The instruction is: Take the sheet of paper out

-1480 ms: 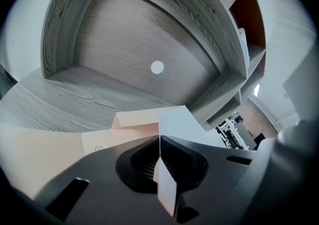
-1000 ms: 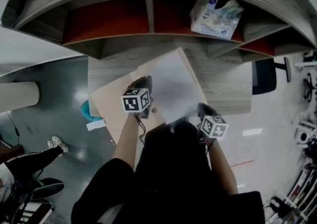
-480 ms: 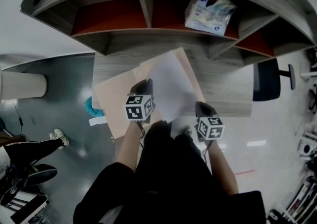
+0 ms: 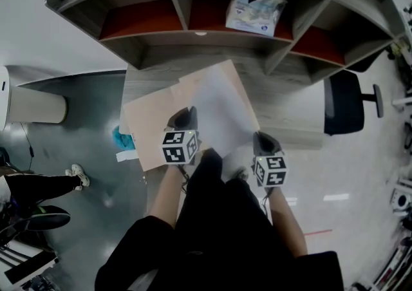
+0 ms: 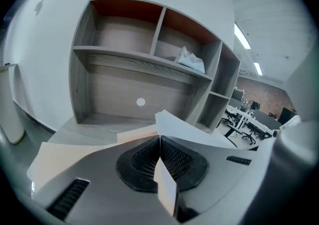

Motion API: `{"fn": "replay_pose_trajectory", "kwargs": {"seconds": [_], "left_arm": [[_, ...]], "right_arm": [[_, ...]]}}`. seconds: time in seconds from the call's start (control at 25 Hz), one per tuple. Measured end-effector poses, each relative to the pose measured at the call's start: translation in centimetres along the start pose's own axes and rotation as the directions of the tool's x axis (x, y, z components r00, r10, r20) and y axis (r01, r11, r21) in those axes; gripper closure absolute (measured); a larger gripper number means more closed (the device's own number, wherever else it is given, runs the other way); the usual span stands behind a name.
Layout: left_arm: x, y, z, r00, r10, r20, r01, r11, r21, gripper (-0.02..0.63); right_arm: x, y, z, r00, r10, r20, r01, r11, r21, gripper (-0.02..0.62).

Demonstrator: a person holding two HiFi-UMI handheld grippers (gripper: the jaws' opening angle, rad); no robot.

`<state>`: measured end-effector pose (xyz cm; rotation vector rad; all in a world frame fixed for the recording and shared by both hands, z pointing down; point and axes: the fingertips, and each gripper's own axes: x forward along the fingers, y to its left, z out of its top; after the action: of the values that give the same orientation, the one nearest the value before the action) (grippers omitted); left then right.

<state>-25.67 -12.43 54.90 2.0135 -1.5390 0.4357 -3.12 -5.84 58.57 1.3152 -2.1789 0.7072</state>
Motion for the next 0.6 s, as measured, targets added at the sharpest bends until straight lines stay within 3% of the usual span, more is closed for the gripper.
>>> {"fn": "replay_pose_trajectory", "kwargs": {"seconds": [0.6], "left_arm": [[-6.9,-7.3,0.1,0.994,0.026,0.105,-0.034,0.996,0.078,0.561]], "right_arm": [[-8.7,0.0,-1.1,0.991,0.004,0.131,0.006,0.997,-0.075,0.578]]}}
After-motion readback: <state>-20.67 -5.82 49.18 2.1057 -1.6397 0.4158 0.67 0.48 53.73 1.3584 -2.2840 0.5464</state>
